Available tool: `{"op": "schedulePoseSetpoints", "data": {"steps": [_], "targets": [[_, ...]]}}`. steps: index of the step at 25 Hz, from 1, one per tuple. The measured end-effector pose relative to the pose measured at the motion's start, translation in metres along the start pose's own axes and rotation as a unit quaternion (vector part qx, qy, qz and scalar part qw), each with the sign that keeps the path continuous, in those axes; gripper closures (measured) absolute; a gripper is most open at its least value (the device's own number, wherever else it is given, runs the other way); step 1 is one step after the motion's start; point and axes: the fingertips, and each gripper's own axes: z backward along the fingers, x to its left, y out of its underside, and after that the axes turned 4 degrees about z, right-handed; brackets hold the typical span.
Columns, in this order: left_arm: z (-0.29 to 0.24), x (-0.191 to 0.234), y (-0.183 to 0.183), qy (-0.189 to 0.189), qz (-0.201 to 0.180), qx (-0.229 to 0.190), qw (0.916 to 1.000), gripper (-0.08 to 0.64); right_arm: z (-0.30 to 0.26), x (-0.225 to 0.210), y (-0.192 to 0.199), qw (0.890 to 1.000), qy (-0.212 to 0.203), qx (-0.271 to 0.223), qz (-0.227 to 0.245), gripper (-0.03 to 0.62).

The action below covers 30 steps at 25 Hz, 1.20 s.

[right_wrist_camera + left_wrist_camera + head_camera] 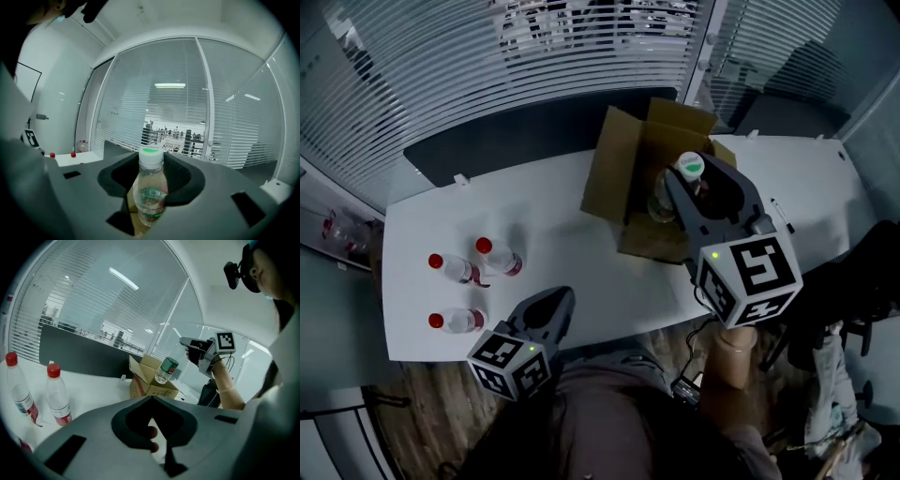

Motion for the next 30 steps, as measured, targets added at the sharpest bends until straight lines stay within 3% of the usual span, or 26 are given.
{"op": "schedulePoseSetpoints", "data": {"steps": [10, 18, 30], "targets": [[0.037, 0.004, -0.002, 0.006, -0.005, 0.001, 1.0, 0.552, 0.021, 0.055, -0.028, 1.0, -0.025, -0.012, 0.005, 0.417], [0.056, 0.0, 0.004, 0.008, -0.005, -0.001, 1.0, 0.552, 0.036, 0.093, -0.025, 0.998, -0.055, -0.006, -0.001, 0.417], [0.095, 0.012, 0.018, -0.025, 0.009, -0.012, 0.9996, 0.552, 0.028, 0.147, -0.005, 0.995, -0.102, 0.018, -0.012, 0.417]]}}
